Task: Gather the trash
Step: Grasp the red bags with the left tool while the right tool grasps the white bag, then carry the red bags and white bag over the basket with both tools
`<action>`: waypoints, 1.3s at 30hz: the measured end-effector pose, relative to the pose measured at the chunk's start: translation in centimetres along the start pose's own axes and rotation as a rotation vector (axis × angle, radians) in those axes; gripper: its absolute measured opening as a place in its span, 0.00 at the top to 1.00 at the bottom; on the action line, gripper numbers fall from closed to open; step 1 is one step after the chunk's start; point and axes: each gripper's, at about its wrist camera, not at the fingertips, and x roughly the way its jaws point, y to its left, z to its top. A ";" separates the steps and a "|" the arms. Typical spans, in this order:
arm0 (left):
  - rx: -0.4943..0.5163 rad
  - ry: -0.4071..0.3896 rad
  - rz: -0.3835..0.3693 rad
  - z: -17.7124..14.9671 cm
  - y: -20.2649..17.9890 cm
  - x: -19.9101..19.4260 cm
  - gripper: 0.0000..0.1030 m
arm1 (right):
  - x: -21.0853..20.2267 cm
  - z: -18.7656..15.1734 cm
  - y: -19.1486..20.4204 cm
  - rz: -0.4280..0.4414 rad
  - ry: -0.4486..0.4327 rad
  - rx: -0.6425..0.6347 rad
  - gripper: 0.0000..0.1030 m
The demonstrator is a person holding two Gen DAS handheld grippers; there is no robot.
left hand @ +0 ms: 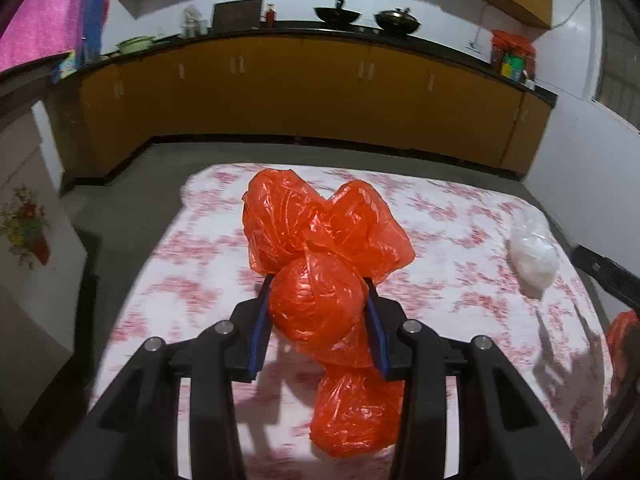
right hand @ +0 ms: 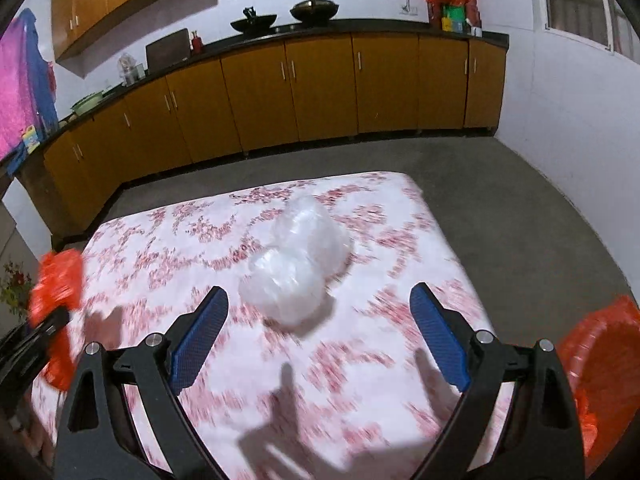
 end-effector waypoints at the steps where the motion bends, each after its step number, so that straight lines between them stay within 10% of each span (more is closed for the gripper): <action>1: -0.006 -0.005 0.012 0.0 0.5 -0.2 0.60 | 0.7 0.4 0.6 -0.008 0.003 -0.011 0.11; 12: -0.030 -0.009 0.039 -0.3 2.3 -0.3 0.60 | 6.9 1.3 3.4 -0.102 0.089 -0.070 0.12; 21: -0.024 0.001 0.024 -0.5 1.8 0.1 0.60 | 8.5 0.5 2.4 -0.097 0.166 -0.067 0.45; 39: 0.002 -0.011 -0.040 -0.4 -1.2 -2.8 0.60 | -0.8 -2.4 1.5 -0.056 0.054 -0.177 0.55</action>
